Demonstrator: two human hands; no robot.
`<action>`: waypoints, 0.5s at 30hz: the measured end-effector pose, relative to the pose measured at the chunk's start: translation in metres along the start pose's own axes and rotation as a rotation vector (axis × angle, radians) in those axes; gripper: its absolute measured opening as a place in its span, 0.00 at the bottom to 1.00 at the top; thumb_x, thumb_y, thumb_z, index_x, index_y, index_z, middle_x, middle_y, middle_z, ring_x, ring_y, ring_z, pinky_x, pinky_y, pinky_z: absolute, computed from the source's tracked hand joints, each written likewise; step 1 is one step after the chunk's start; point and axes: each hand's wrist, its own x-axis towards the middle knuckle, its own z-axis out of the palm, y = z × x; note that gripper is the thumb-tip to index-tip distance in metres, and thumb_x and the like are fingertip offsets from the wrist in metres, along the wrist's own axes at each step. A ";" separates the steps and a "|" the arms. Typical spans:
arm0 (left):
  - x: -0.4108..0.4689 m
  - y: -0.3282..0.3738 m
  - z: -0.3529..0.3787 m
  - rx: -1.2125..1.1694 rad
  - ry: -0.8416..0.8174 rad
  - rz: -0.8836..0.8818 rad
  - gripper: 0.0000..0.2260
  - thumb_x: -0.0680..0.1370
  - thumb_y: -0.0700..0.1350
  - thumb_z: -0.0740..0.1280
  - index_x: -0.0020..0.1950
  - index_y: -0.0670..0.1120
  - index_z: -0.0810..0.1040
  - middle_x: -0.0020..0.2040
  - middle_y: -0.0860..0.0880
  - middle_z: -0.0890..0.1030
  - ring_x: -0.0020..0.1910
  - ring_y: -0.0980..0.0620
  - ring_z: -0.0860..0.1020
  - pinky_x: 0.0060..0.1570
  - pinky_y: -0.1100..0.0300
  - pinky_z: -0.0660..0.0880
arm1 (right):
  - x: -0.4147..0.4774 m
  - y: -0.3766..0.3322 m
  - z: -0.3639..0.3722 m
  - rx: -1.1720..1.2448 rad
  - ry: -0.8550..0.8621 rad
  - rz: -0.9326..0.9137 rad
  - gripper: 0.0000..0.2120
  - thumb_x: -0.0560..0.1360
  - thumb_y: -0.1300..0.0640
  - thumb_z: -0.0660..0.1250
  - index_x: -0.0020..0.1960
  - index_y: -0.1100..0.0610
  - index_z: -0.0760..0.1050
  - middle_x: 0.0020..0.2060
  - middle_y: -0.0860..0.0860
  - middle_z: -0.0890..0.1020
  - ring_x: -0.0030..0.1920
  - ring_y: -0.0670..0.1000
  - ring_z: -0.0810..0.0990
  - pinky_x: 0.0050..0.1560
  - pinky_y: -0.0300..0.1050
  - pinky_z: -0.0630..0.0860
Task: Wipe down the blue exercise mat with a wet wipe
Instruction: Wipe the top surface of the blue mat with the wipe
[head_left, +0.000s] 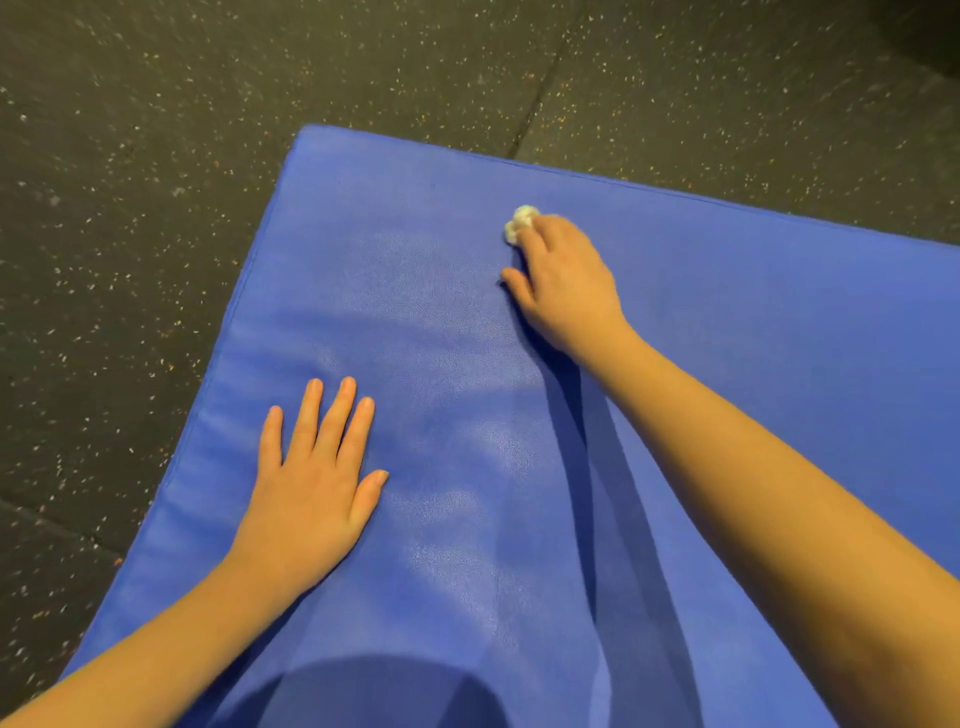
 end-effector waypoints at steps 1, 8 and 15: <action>0.000 0.000 0.000 0.001 -0.006 -0.001 0.31 0.82 0.59 0.39 0.74 0.40 0.60 0.75 0.40 0.63 0.75 0.37 0.57 0.68 0.37 0.55 | 0.001 0.006 0.000 0.002 0.025 0.110 0.20 0.78 0.53 0.62 0.64 0.65 0.71 0.66 0.60 0.72 0.64 0.62 0.70 0.65 0.51 0.64; -0.001 0.002 -0.003 0.008 0.002 -0.016 0.33 0.82 0.58 0.39 0.73 0.38 0.66 0.74 0.39 0.65 0.74 0.37 0.59 0.66 0.36 0.56 | -0.048 -0.047 0.002 0.106 -0.048 -0.117 0.17 0.76 0.51 0.60 0.56 0.63 0.76 0.56 0.58 0.78 0.57 0.61 0.74 0.57 0.52 0.72; -0.002 0.005 -0.008 0.007 0.021 -0.019 0.30 0.78 0.56 0.50 0.73 0.38 0.67 0.74 0.40 0.65 0.74 0.38 0.60 0.66 0.34 0.61 | -0.057 -0.031 0.003 0.052 0.220 0.176 0.11 0.78 0.57 0.61 0.44 0.62 0.78 0.42 0.56 0.82 0.40 0.61 0.76 0.36 0.49 0.74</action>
